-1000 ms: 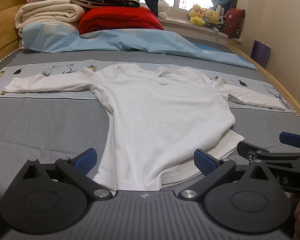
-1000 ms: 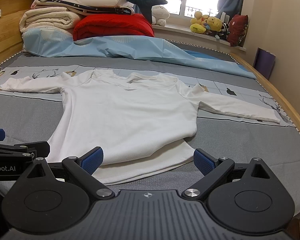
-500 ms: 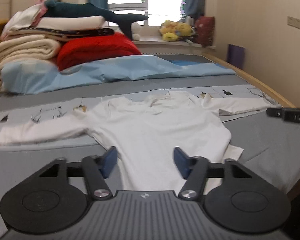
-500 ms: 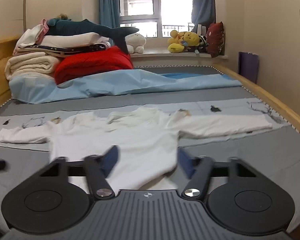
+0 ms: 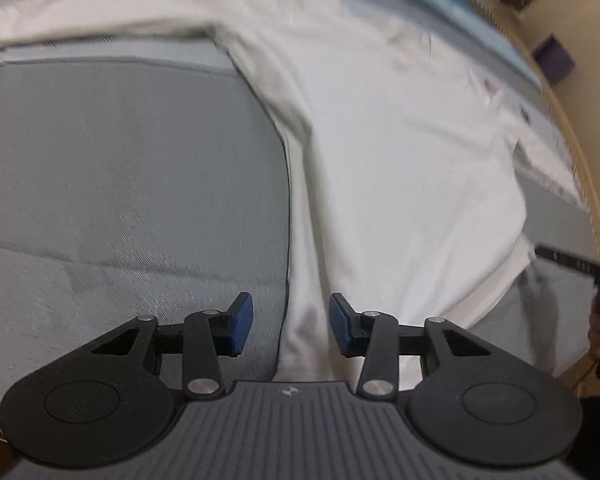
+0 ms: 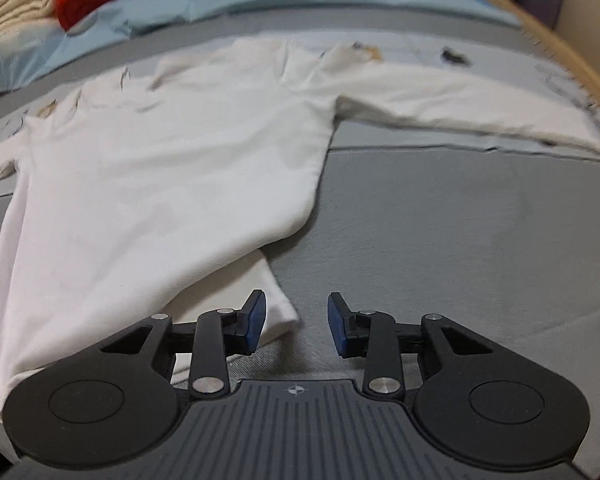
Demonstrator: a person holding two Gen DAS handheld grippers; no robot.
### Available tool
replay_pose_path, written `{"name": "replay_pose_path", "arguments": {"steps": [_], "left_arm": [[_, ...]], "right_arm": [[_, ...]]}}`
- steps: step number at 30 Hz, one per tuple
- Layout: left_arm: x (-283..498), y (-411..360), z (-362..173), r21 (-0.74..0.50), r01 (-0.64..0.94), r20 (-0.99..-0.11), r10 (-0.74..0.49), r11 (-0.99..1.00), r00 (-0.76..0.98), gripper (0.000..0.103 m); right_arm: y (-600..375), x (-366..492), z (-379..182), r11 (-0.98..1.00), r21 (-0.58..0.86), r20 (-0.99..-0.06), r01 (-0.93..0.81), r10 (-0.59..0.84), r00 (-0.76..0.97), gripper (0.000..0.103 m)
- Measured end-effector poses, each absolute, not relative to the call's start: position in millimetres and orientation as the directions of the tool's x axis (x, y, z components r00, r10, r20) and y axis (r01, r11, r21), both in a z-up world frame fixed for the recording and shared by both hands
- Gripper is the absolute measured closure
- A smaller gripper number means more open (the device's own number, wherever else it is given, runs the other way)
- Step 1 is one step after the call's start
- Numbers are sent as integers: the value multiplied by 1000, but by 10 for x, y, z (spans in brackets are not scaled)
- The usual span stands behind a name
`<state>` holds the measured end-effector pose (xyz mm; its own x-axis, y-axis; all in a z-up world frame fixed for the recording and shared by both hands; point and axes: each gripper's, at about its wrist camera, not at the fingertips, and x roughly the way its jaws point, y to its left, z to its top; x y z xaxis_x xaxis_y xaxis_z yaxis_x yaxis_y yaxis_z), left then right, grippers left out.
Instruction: Fold small clothes
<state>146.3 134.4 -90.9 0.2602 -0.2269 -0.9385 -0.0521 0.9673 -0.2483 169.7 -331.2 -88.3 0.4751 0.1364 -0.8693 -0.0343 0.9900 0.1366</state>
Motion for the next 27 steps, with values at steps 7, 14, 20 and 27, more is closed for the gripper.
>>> {"name": "replay_pose_path", "arguments": {"steps": [7,14,20,27], "left_arm": [[1607,1135,-1130,-239,58,-956,-245,969,158,69],[1544,988,-1105,-176,147,-965,-200,973,169,99],[1360,1239,-692,-157,135,-940,-190,978,282,99],[1052,1261,-621,-120,205,-949,-172,971,263,99]], "right_arm": [[-3054,1854,-1157,991,98,-899,-96,130,418,69],[-3227,1689,-963,989,120,-885,-84,144,442,96],[-3694,1297,-710,990,141,-883,-28,138,448,96],[-3857,742,-873,973,188,-939,-133,217,266,97]]}}
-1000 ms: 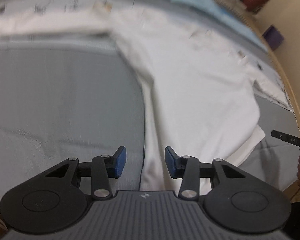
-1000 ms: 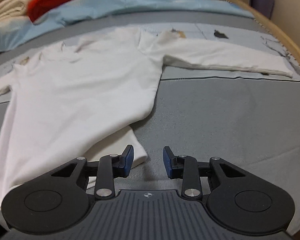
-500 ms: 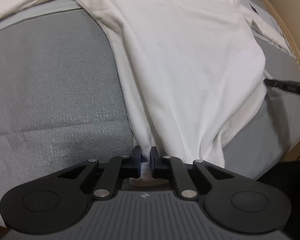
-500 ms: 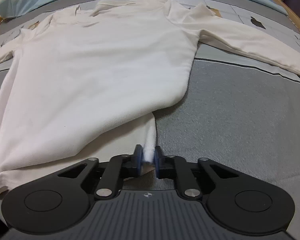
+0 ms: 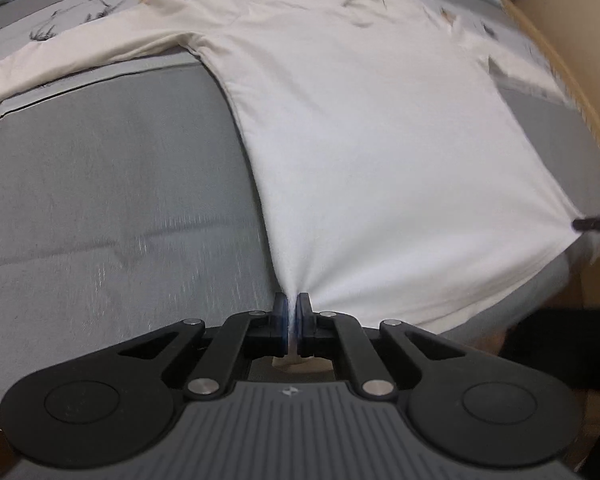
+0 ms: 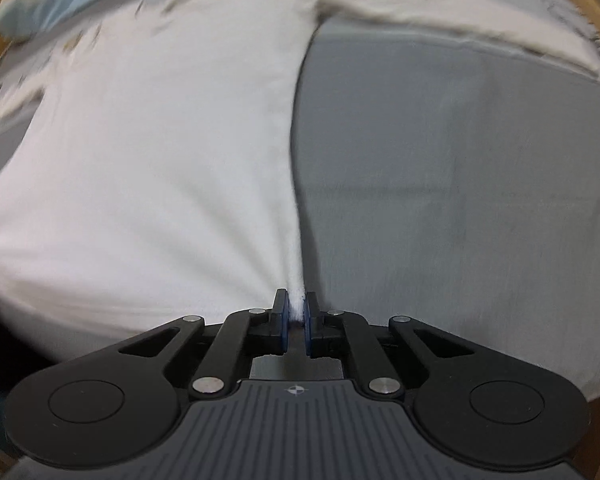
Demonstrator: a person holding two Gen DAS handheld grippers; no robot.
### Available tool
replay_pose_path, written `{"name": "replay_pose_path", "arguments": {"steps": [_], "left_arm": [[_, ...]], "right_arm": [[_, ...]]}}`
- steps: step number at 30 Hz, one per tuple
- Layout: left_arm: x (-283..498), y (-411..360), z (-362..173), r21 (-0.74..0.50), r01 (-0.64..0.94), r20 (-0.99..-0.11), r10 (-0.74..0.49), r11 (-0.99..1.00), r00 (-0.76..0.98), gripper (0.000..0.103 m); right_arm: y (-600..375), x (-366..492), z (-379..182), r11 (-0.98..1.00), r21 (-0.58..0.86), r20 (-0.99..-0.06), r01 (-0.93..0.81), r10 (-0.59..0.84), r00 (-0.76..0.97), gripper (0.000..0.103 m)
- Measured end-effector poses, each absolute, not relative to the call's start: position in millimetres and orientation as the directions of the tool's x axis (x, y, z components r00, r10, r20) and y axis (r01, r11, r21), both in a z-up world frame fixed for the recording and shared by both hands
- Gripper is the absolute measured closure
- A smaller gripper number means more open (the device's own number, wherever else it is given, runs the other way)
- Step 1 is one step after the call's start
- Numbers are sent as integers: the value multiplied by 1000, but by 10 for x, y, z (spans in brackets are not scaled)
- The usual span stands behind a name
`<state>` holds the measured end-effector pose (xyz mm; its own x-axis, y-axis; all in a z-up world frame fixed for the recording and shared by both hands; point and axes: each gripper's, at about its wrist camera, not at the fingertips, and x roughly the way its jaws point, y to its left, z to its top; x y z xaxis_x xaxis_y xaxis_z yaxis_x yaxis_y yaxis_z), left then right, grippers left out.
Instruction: Fold small clothes
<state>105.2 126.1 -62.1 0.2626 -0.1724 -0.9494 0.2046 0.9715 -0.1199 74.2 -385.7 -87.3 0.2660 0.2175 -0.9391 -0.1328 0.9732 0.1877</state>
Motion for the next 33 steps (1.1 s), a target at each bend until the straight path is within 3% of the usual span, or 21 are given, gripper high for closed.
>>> {"name": "replay_pose_path", "arguments": {"steps": [4,8,14,15,21,25,29,33], "left_arm": [[1086,1154,-683,-24,242,-969,-82,970,232,99],[1111,1054,-637,-32,257,-967,-95,966,237,95],[1151,784,-552,-34,263,-951,-112,964,288,94],[1172,734,-560,-27,271,-952,-107,962,286,90],[1198,496,-637,-6,321,-958,-97,947,270,82],[1193,436,-802,12,351,-971,-73,936,227,80],[1131,387,-1091,59,408,-990,0,911,143,79],[1109,415,-1075,54,407,-986,-16,912,167,77]], "right_arm": [[-3730,677,-888,961,195,-950,-196,235,206,95],[-3656,797,-791,975,112,-952,-191,160,262,88],[-3529,991,-663,974,122,-914,-189,185,362,87],[-3490,1024,-668,973,118,-913,-199,185,363,87],[-3197,1137,-868,962,60,-948,-265,138,286,84],[-3073,1138,-1116,950,-52,-978,-309,15,210,84],[-3061,1130,-1042,957,-42,-971,-288,28,236,84],[-3061,1119,-841,962,-43,-936,-270,56,348,84]]}}
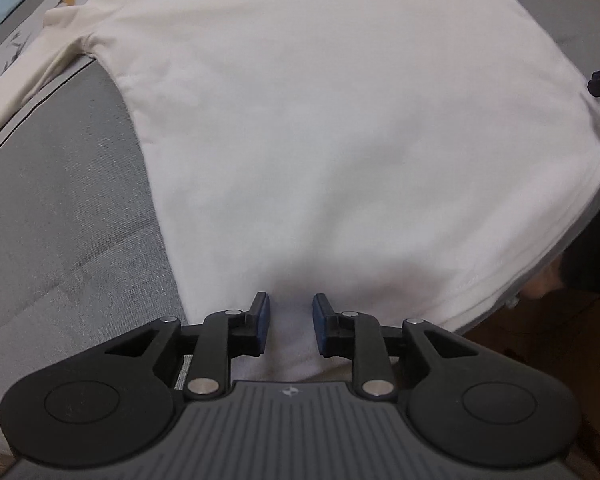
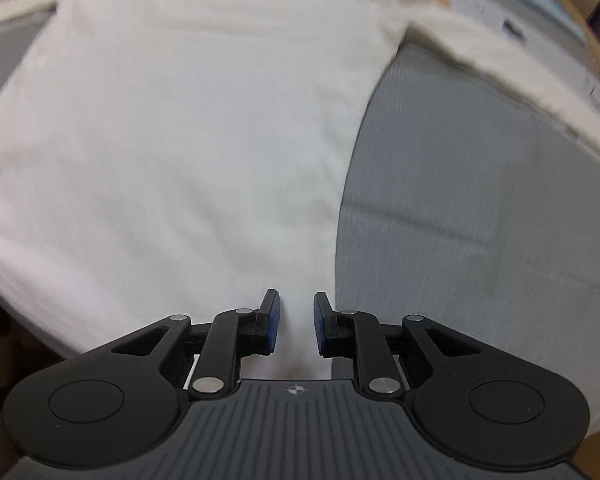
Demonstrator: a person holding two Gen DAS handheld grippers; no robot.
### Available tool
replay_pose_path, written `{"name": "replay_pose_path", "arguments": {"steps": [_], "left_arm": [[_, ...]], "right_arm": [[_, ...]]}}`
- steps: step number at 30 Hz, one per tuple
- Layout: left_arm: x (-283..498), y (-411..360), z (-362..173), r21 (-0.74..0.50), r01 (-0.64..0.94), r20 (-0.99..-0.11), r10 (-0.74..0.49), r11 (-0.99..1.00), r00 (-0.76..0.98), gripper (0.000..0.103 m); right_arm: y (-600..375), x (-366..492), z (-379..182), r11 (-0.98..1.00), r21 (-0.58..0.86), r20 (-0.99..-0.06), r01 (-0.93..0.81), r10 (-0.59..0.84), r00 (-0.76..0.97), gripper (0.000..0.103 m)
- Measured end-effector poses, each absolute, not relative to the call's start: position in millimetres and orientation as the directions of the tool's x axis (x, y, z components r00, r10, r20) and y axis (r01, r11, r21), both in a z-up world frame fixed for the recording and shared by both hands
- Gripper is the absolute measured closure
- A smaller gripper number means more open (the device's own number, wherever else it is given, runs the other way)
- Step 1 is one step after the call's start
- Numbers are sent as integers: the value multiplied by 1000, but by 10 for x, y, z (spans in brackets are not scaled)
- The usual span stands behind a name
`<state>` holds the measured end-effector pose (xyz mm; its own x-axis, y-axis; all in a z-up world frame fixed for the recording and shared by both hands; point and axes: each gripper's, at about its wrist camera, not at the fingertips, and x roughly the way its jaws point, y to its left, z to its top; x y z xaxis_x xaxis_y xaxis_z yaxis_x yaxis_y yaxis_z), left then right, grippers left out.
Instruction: Fold small clothes
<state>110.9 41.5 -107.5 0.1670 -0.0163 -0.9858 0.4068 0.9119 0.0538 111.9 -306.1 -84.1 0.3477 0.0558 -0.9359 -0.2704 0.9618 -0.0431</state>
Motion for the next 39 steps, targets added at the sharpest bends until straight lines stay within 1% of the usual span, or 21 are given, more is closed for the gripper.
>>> {"name": "replay_pose_path", "arguments": {"steps": [3,5,8,10,11,15,17,19,21,24,28,32,39], "left_arm": [[1125,489,-916,35,363,-970,-55,931,235,76],[1136,520,-768,12,333,-952,-91,943,293,72],[1153,521,-562,11,302,-920,-109,953,377,61],[1160,532,-453,21,280,-897,-105,960,428,47],[1172,518,-389,28,267,-887,-100,963,452,45],[1236,546,-193,20,207,-838,-96,978,538,45],[1246,560,-106,32,172,-809,-75,985,583,44],[1252,578,-21,45,134,-776,-50,990,629,42],[1252,607,37,50,104,-757,-30,993,653,39],[1261,644,62,45,72,-751,-14,996,660,39],[1306,659,19,57,87,-747,-15,995,665,39],[1398,683,-33,66,78,-733,-4,995,680,39],[1702,853,31,2,-18,-688,15,1000,726,38]], "right_arm": [[-3094,1166,-630,975,-48,-886,-219,60,460,84],[-3101,1200,-456,984,-36,-834,-176,67,547,84],[-3131,1259,-256,994,-1,-769,-105,67,636,84],[-3114,1292,-143,997,25,-727,-73,68,683,84],[-3117,1310,-102,997,39,-709,-62,71,701,84],[-3045,1362,4,993,109,-631,-32,94,770,83],[-2993,1379,45,993,115,-608,-15,82,790,81],[-2913,1388,65,994,105,-590,-5,67,805,76],[-2857,1434,68,994,111,-592,-13,77,802,76],[-2777,1491,54,992,124,-609,-19,92,788,75],[-2698,1544,58,984,180,-605,-12,121,787,75],[-2642,1577,99,981,193,-567,-2,113,816,75],[-2569,1656,180,982,190,-512,18,83,855,75]]}}
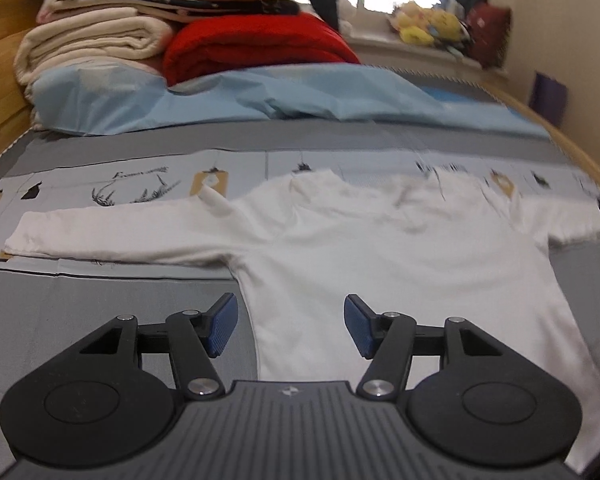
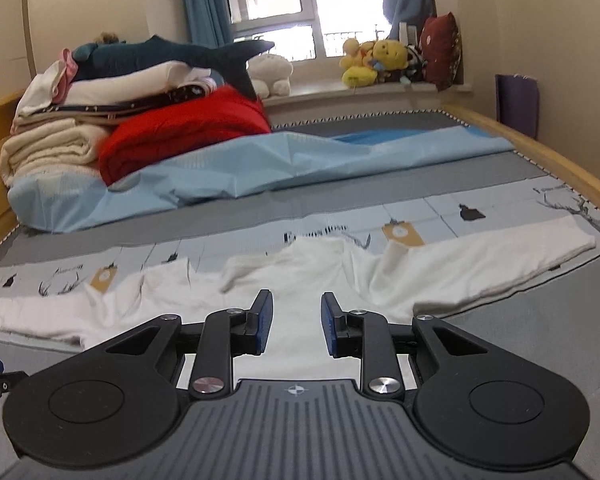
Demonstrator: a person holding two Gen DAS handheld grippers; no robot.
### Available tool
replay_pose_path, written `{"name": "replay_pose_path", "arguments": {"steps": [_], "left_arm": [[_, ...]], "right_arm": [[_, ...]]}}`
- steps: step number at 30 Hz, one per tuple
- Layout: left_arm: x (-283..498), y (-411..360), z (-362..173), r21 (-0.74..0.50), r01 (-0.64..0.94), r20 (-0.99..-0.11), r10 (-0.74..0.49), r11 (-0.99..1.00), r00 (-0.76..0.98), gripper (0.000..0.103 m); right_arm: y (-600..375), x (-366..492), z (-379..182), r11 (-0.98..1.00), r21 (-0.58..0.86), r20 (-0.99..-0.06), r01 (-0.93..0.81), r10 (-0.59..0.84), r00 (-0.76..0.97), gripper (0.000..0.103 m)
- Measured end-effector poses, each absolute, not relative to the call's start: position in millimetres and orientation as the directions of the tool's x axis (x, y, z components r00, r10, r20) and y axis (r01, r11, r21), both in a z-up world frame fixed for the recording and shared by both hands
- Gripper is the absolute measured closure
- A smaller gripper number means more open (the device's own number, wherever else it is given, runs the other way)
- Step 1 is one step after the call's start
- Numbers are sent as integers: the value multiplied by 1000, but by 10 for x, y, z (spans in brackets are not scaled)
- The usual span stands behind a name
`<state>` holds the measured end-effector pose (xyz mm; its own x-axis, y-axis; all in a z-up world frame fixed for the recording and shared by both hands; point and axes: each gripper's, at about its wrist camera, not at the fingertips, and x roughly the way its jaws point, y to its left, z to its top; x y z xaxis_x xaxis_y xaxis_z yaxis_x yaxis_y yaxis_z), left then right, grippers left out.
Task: Fold small clothes
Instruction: 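Move the left gripper to a sleeve and close on its cuff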
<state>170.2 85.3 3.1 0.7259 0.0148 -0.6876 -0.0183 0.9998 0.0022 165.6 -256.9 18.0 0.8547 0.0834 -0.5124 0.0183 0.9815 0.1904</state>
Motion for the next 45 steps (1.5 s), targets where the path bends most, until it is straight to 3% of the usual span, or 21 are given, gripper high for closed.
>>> {"name": "replay_pose_path", "arguments": {"steps": [2,6,9,12,21,23,25,26,30,31,35,40,45], "left_arm": [[1803,913,60,-24,-40,-684,13,999,729,35],[1981,995,102,-29,-62,-676,26,998,736,18],[2102,1049,110,16,-73,-665,65,997,744,17],[2233,1167,91,44,-110,-656,112,993,746,17],[2574,2254,-130,-67,-326,-680,196,943,707,18],[2619,2639,-238,-99,-380,-691,211,920,692,21],[2648,3029,-338,-126,-427,-688,231,895,688,34],[2650,3216,-380,-133,-449,-683,246,883,687,37],[2707,3882,-574,-148,-519,-661,306,842,685,64],[2724,4001,-618,-144,-531,-656,321,835,683,68],[2820,4487,-847,-159,-605,-657,373,780,655,68],[2867,4997,-1115,-257,-708,-666,411,657,623,52],[2925,5142,-1197,-302,-740,-637,450,601,626,50]], "right_arm": [[-2553,1704,177,983,181,-516,22,76,853,76],[-2525,1803,161,986,165,-537,25,68,841,75],[-2509,1868,150,984,181,-555,2,100,826,70],[-2428,1921,135,989,146,-565,-8,90,820,57],[-2207,2029,108,993,104,-591,-59,109,799,57],[-2143,2037,108,994,81,-592,-76,110,799,57],[-2095,2039,118,993,67,-588,-97,118,800,58],[-2076,2039,123,992,60,-586,-107,122,801,58],[-2016,2040,132,989,27,-572,-142,132,809,91],[-2015,2049,129,989,24,-571,-147,135,810,92],[-2027,2102,67,987,-5,-590,-161,127,798,92],[-2087,2155,-41,983,-46,-627,-176,109,772,92],[-2190,2169,-123,981,-83,-648,-175,80,757,92]]}}
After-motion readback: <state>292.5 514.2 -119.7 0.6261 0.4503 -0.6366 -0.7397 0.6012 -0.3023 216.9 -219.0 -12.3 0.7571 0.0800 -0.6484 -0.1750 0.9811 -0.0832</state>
